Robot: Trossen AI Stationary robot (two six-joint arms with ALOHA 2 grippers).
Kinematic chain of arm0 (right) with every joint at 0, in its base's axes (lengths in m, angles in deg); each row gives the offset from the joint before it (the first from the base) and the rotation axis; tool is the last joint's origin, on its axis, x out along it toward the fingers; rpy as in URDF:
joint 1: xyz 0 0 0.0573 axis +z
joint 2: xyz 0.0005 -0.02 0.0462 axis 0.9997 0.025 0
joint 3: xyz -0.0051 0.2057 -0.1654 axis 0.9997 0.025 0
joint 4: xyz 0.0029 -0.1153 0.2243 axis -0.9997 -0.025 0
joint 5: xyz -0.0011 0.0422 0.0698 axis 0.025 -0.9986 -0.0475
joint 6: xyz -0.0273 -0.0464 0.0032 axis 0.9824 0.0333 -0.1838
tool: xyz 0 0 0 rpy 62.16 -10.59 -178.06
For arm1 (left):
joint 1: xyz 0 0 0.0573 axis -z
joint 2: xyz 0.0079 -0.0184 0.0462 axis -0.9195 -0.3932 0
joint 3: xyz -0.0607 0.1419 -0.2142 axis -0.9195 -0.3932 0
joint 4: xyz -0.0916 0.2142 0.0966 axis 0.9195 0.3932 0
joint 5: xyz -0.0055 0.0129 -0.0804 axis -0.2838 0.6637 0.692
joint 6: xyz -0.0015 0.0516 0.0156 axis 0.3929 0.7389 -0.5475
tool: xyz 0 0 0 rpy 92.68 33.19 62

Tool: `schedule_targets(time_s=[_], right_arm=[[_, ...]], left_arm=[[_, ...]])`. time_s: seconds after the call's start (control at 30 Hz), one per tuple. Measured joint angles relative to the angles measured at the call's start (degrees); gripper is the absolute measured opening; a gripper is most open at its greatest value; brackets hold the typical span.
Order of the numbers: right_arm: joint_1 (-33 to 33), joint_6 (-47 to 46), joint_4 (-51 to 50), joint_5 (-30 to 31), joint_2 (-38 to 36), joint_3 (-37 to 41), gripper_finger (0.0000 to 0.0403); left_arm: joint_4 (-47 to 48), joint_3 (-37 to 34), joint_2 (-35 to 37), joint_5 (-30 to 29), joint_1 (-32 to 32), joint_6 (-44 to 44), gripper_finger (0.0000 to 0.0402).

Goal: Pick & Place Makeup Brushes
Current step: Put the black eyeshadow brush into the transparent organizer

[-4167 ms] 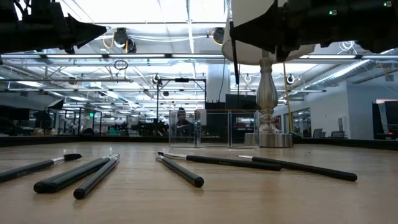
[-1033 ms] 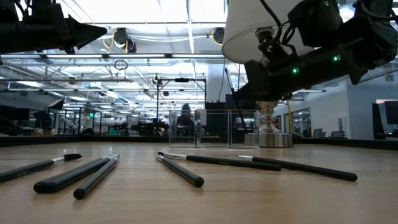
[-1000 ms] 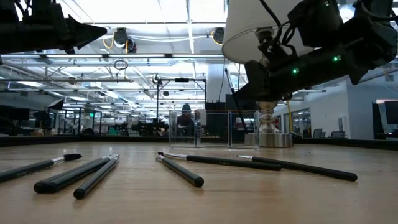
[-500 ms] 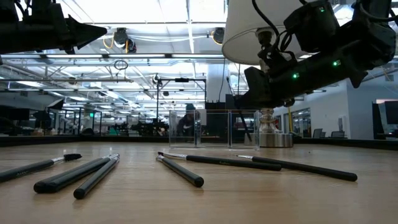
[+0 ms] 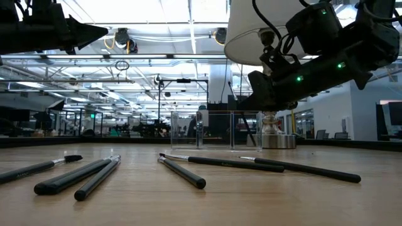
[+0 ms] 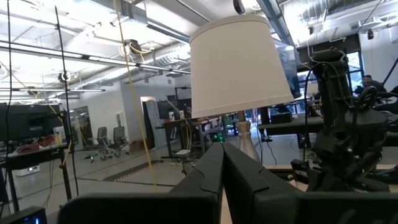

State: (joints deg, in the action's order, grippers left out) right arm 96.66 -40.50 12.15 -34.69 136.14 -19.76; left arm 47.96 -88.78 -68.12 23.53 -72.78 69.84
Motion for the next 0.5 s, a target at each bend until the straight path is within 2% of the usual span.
schedule_targets(time_s=[0.5], right_arm=[[0.0,0.0,-0.6,0.0,0.0,0.0,0.0000]], left_arm=[[0.0,0.0,0.0,0.0,0.0,0.0,0.0017]])
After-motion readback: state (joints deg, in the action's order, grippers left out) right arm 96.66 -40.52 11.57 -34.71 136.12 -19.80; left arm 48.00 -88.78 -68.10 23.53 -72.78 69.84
